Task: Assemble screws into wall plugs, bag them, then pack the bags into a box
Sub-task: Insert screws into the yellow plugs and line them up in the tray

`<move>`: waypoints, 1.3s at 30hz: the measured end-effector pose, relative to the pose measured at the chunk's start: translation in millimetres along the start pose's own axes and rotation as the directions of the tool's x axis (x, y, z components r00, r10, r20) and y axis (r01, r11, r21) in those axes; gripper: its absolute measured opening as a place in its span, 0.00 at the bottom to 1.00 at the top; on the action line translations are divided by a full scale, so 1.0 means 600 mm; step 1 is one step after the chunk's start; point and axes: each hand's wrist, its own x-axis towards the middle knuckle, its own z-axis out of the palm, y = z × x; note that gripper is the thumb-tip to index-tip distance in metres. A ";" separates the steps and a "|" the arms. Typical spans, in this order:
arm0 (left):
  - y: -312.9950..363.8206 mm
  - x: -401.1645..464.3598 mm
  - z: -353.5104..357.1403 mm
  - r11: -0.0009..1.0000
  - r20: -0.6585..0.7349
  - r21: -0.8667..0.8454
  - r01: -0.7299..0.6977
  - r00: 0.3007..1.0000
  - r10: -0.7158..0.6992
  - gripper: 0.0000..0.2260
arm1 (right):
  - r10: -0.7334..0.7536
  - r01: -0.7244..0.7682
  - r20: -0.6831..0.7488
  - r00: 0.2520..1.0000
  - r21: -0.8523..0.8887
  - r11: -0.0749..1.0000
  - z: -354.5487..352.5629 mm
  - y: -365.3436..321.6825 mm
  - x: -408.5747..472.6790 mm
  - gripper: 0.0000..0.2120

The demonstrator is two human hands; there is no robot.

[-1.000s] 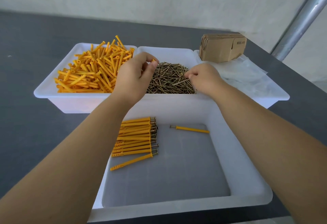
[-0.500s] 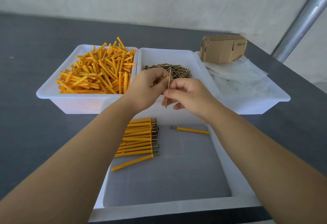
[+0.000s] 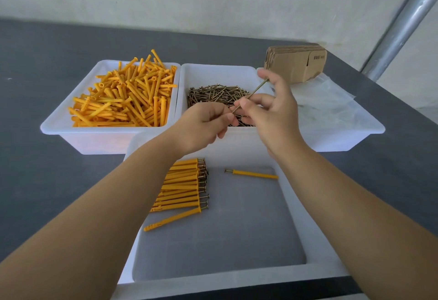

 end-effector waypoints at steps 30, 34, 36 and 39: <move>0.015 -0.006 0.140 0.439 0.299 0.863 -0.249 0.953 -0.048 0.01 | -0.044 0.014 -0.195 0.980 -0.153 0.988 -0.022 0.020 0.013 0.08; 0.007 -0.004 0.159 0.347 0.302 0.901 -0.262 0.951 -0.066 0.06 | -0.036 0.002 -0.177 0.984 -0.187 0.982 -0.018 0.028 0.014 0.08; 0.003 -0.001 0.159 0.347 0.308 0.899 -0.266 0.949 -0.071 0.07 | -0.046 0.011 -0.158 0.986 -0.216 0.976 -0.017 0.031 0.015 0.08; 0.008 0.000 0.154 0.388 0.355 0.871 -0.301 0.932 -0.073 0.06 | -0.041 0.009 -0.135 0.990 -0.229 0.973 -0.015 0.033 0.016 0.08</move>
